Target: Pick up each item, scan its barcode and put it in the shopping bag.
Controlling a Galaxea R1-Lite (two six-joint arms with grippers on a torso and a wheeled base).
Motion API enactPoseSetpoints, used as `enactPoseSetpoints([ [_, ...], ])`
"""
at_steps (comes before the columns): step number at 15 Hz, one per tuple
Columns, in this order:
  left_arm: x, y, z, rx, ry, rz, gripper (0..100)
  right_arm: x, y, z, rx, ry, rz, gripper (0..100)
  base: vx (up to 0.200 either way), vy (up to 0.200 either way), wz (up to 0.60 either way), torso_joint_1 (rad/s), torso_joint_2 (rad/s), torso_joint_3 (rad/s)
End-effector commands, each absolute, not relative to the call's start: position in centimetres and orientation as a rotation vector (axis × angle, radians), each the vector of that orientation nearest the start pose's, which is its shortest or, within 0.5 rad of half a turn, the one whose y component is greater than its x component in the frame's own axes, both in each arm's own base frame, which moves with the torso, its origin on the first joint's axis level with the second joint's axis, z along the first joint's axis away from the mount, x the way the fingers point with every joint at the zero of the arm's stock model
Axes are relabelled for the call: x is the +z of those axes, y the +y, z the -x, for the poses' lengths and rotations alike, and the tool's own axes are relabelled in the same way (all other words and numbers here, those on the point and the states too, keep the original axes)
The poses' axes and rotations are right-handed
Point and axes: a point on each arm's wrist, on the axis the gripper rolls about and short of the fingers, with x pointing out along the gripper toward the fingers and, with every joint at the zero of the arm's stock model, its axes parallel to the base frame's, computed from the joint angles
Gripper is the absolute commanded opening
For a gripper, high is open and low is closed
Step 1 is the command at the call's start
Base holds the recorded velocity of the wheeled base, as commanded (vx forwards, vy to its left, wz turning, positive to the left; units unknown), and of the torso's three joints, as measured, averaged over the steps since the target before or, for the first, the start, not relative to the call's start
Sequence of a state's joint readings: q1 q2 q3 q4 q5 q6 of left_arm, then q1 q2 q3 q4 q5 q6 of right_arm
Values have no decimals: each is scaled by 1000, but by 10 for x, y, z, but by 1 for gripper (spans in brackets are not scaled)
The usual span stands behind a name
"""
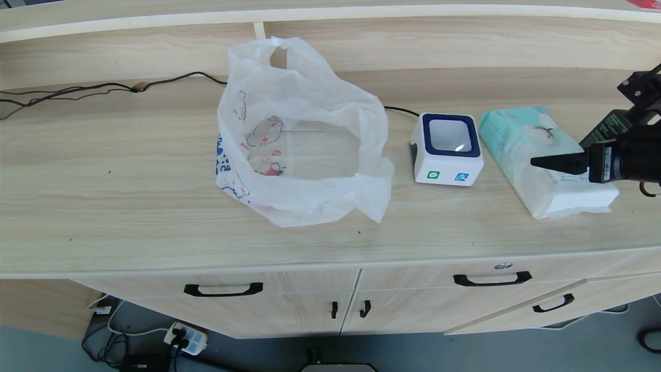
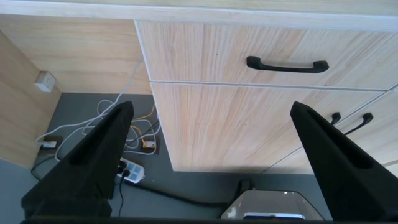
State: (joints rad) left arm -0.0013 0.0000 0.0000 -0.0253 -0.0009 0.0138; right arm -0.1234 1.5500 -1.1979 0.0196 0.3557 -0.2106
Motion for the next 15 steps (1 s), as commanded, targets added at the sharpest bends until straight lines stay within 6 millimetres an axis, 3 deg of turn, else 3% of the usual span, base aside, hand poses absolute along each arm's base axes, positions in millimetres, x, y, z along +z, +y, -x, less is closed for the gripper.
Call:
enactPoseSetpoints([
  [1,78,0,23,-1,-25,-15,100,263,-26,-276,266,377,115,100,0,0,0,0,0,0],
  [10,78,0,23,-3,-25,-15,100,243,-34,-317,213,442,113,100,0,0,0,0,0,0],
  [11,78,0,23,-3,-25,-15,100,244,-34,-319,216,436,114,0,0,0,0,0,0,0],
  [15,78,0,23,-3,-25,-15,100,249,-31,-314,235,422,106,0,0,0,0,0,0,0],
])
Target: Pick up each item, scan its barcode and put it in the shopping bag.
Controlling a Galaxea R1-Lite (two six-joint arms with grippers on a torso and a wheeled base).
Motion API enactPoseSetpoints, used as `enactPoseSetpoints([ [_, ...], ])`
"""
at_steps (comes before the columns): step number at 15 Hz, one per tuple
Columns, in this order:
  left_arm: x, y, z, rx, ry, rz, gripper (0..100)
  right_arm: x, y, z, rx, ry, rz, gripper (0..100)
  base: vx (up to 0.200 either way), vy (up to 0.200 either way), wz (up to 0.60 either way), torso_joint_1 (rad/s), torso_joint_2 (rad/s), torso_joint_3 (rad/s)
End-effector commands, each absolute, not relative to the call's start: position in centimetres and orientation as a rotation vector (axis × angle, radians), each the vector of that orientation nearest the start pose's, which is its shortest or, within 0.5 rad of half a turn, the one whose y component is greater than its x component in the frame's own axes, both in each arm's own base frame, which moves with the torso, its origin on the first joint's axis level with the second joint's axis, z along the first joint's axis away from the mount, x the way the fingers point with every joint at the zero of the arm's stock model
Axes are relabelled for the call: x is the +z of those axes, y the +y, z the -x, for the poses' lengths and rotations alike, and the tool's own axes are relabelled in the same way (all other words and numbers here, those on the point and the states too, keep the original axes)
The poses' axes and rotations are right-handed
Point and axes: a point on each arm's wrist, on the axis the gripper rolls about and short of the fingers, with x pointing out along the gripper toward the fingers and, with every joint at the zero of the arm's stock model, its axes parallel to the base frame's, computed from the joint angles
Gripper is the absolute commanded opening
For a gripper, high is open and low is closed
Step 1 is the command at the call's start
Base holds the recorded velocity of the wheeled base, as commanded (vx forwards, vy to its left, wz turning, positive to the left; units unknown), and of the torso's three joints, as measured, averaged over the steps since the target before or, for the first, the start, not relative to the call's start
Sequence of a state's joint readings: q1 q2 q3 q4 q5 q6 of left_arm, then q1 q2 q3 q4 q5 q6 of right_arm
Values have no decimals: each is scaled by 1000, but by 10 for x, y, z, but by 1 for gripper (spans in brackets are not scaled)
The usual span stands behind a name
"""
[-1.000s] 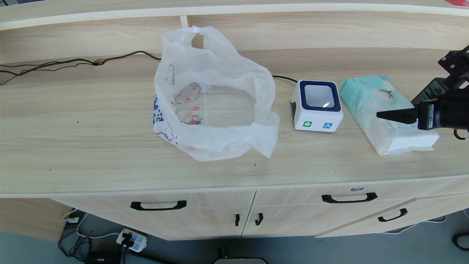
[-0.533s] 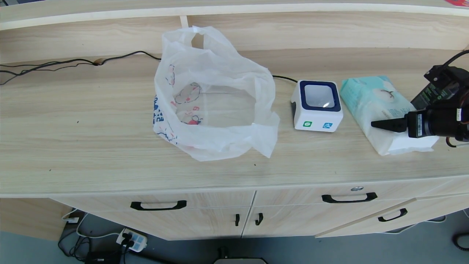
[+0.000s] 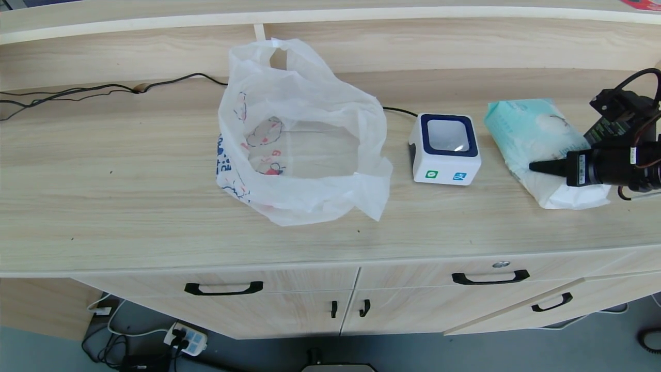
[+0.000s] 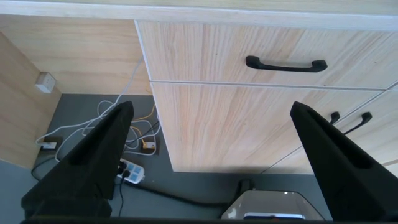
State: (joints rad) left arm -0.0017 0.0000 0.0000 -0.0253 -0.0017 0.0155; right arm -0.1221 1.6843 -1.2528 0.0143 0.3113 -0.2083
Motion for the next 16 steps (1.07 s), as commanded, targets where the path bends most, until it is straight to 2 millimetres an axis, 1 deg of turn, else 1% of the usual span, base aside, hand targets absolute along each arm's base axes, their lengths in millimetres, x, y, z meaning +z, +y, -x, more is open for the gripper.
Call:
enactPoseSetpoints([
  [1,78,0,23,-1,-25,-14,100,252,-31,-312,234,410,108,0,0,0,0,0,0,0],
  [3,78,0,23,-3,-25,-14,100,263,-30,-303,230,376,111,0,0,0,0,0,0,0],
  [4,78,0,23,-1,-25,-14,100,272,-29,-294,225,350,103,0,0,0,0,0,0,0],
  [5,78,0,23,-3,-21,-15,100,284,-26,-280,221,313,93,0,0,0,0,0,0,0],
  [6,78,0,23,-1,-20,-18,100,295,-22,-264,223,276,80,0,0,0,0,0,0,0],
  [7,78,0,23,-1,-20,-17,100,303,-16,-242,231,245,46,0,0,0,0,0,0,0],
  [8,78,0,23,-1,-20,-17,100,308,-8,-227,249,224,14,0,0,0,0,0,0,0],
  [9,78,0,23,-1,-20,-17,100,315,8,-198,282,183,-34,0,0,0,0,0,0,0],
  [10,78,0,23,-3,-20,-17,100,317,16,-173,278,155,-63,0,0,0,0,0,0,0],
  [12,78,0,23,-3,-20,-17,100,311,31,-129,404,105,-121,0,0,0,0,0,0,0],
  [14,78,0,23,-1,-20,-17,100,289,32,-102,458,116,-141,0,0,0,0,0,0,0],
  [15,78,0,23,-1,-20,-17,100,274,32,-93,481,147,-146,0,0,0,0,0,0,0],
  [16,78,0,23,-3,-20,-17,100,268,35,-90,517,168,-163,0,0,0,0,0,0,0],
])
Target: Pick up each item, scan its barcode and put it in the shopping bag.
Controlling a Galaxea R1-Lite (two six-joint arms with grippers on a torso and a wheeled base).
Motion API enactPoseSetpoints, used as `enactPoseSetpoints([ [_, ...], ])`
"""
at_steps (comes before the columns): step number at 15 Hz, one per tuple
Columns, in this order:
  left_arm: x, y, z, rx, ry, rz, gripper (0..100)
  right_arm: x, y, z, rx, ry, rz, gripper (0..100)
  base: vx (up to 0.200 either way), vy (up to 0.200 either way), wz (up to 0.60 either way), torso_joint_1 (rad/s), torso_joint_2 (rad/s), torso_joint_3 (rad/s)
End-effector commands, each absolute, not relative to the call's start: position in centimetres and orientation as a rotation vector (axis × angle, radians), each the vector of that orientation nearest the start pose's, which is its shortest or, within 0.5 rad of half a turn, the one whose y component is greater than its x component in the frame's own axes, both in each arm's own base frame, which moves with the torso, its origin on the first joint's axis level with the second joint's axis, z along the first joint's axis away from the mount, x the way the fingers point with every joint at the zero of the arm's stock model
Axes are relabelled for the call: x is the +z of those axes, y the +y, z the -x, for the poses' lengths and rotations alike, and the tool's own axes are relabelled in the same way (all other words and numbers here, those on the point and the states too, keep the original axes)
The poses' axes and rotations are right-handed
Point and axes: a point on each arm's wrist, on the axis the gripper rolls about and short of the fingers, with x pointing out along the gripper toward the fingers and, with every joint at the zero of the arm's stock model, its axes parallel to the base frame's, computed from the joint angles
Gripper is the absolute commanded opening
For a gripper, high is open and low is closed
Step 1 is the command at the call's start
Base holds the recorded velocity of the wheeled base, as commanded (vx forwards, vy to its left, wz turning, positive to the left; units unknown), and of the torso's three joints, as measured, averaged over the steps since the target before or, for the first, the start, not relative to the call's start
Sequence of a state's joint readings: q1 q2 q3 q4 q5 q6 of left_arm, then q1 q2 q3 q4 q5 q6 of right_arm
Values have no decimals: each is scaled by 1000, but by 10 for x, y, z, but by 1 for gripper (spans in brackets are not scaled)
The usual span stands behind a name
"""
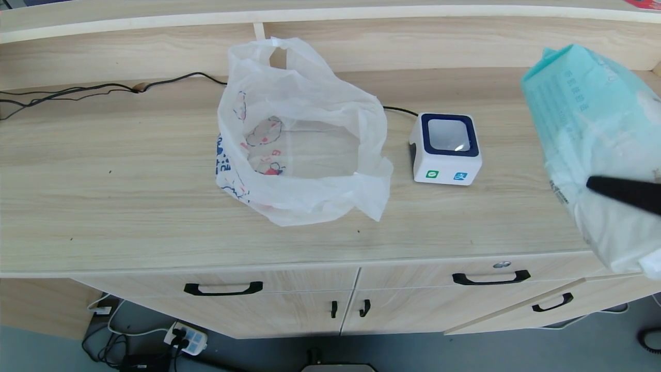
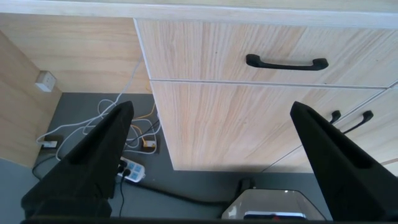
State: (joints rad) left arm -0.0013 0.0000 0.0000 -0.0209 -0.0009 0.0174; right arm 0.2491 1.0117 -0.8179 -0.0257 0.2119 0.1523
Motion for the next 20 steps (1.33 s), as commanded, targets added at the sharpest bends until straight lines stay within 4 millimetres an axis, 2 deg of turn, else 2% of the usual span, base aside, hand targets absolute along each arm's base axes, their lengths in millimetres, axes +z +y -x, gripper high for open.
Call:
enactPoseSetpoints([
  [1,78,0,23,-1,-20,-17,100,270,38,-90,548,180,-191,0,0,0,0,0,0,0],
  [5,78,0,23,-1,-20,-17,100,314,81,-107,780,297,-531,0,0,0,0,0,0,0],
  [8,78,0,23,-1,-20,-17,100,322,102,-117,830,392,-660,0,0,0,0,0,0,0],
  [11,78,0,23,-1,-20,-17,100,347,123,-115,910,512,-928,0,0,0,0,0,0,0],
  [12,78,0,23,-1,-20,-17,100,350,125,-113,926,541,-976,0,0,0,0,0,0,0],
  [15,78,0,23,-1,-20,-17,100,341,134,-107,959,651,-1083,0,0,0,0,0,0,0],
  [18,78,0,23,-3,-20,-17,100,326,144,-102,1055,653,-1158,0,0,0,0,0,0,0],
  [20,78,0,23,-3,-20,-17,100,316,150,-105,1076,658,-1199,0,0,0,0,0,0,0],
])
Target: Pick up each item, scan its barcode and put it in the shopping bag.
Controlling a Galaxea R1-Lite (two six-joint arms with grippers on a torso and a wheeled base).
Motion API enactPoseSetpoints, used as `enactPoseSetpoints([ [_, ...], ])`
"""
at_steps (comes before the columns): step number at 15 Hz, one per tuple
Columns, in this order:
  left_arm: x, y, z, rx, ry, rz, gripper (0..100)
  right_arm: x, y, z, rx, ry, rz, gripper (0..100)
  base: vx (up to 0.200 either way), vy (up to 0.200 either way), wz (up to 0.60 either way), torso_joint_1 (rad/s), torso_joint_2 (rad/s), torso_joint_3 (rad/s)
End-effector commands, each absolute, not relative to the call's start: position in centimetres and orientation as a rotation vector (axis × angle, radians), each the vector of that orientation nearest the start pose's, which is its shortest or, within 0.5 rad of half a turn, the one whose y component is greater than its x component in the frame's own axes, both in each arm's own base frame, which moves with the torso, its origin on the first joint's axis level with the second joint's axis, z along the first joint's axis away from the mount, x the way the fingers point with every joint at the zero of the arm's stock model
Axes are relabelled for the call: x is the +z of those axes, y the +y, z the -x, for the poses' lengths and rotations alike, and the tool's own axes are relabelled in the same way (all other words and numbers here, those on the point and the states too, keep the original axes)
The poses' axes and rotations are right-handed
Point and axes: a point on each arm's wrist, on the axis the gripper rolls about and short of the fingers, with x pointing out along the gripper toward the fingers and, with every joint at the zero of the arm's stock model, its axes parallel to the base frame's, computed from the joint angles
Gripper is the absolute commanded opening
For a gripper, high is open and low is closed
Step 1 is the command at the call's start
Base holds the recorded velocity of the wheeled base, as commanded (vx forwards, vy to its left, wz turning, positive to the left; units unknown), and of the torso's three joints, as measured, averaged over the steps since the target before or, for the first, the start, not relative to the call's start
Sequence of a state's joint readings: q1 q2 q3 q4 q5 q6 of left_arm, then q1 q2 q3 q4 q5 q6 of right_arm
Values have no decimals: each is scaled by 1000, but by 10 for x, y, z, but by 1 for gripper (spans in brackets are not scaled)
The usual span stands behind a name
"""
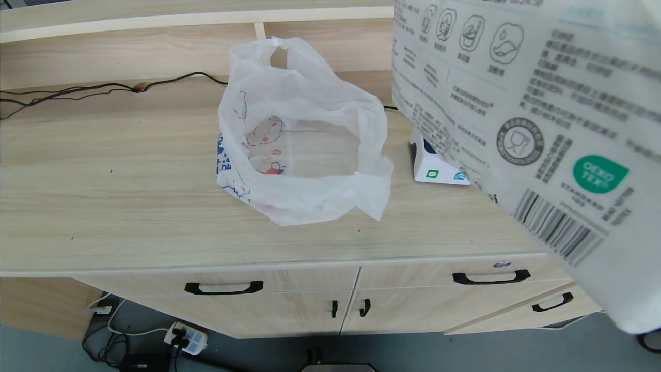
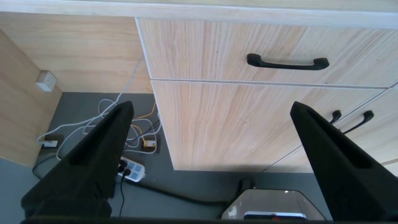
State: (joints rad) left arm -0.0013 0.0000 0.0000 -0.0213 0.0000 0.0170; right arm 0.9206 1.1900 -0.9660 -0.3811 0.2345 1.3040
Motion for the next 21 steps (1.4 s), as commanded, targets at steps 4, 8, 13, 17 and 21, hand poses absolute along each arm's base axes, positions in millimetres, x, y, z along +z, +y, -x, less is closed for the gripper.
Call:
enactPoseSetpoints([
  [4,78,0,23,-3,-20,-17,100,316,148,-103,1169,762,-1413,0,0,0,0,0,0,0],
  [8,78,0,23,-1,-20,-17,100,308,164,-116,1105,854,-1476,0,0,0,0,0,0,0],
  [13,78,0,23,-1,-20,-17,100,315,162,-133,1096,919,-1668,0,0,0,0,0,0,0],
  [17,78,0,23,-1,-20,-17,100,297,157,-129,1158,887,-1690,0,0,0,0,0,0,0],
  [21,78,0,23,-1,-20,-17,100,299,155,-127,1238,852,-1734,0,0,0,0,0,0,0],
])
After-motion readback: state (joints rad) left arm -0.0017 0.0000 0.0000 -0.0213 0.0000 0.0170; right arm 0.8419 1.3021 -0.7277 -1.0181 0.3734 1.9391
